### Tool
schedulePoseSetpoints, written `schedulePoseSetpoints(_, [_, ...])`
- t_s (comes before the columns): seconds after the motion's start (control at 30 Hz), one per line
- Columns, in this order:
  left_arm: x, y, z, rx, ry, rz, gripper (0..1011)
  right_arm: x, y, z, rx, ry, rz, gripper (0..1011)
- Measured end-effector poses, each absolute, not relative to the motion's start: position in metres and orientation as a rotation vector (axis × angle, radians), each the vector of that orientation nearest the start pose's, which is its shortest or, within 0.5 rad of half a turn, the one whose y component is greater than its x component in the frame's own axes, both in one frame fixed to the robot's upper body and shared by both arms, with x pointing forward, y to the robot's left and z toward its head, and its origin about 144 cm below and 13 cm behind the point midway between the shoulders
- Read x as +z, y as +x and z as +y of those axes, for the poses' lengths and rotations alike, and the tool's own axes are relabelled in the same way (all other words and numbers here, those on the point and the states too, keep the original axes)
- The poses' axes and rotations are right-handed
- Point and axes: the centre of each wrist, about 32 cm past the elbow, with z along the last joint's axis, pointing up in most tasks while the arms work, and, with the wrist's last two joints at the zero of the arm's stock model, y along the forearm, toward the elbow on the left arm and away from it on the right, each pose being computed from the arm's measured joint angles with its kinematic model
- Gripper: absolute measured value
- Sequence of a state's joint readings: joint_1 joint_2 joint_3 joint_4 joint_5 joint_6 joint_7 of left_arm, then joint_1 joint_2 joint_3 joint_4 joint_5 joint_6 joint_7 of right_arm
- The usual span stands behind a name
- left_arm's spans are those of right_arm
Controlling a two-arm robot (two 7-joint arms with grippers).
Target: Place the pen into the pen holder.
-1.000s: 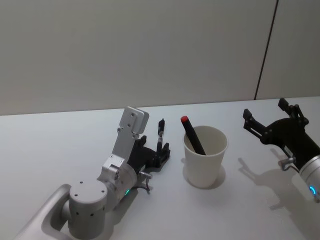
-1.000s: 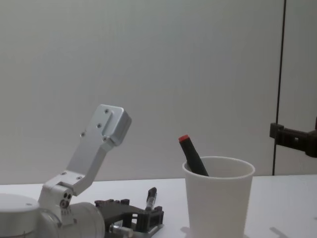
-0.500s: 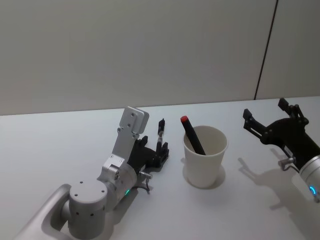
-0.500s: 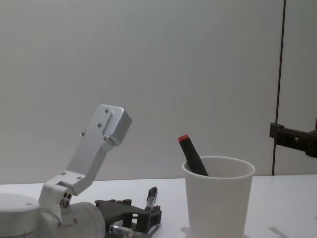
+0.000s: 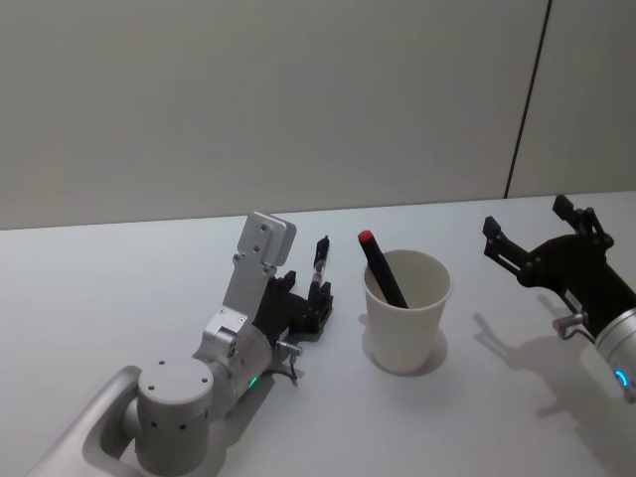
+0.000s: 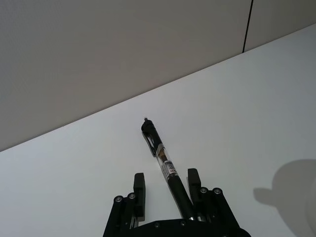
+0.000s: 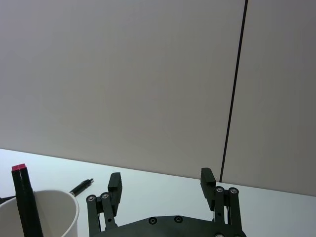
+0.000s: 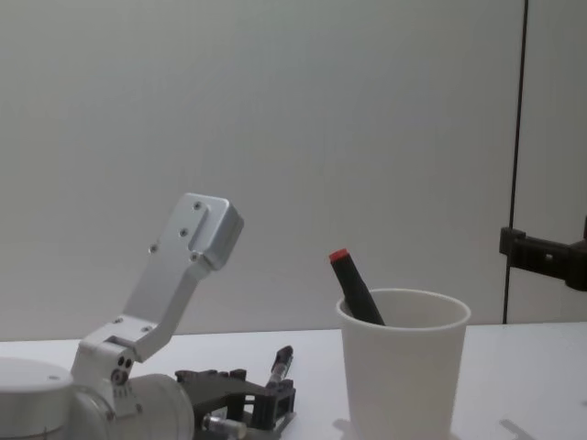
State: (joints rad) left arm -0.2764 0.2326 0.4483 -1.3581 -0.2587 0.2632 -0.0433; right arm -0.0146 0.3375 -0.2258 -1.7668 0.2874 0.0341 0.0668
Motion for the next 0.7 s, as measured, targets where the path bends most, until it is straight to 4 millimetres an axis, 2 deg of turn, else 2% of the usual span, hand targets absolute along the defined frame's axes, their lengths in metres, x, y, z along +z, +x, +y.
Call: schedulePoseSetpoints(0.7, [1.1435, 0.5133, 0.1773, 1.152, 0.312, 0.138, 389, 1.1887, 0.4433, -0.2371, -1.23, 0.026, -0.075, 1001])
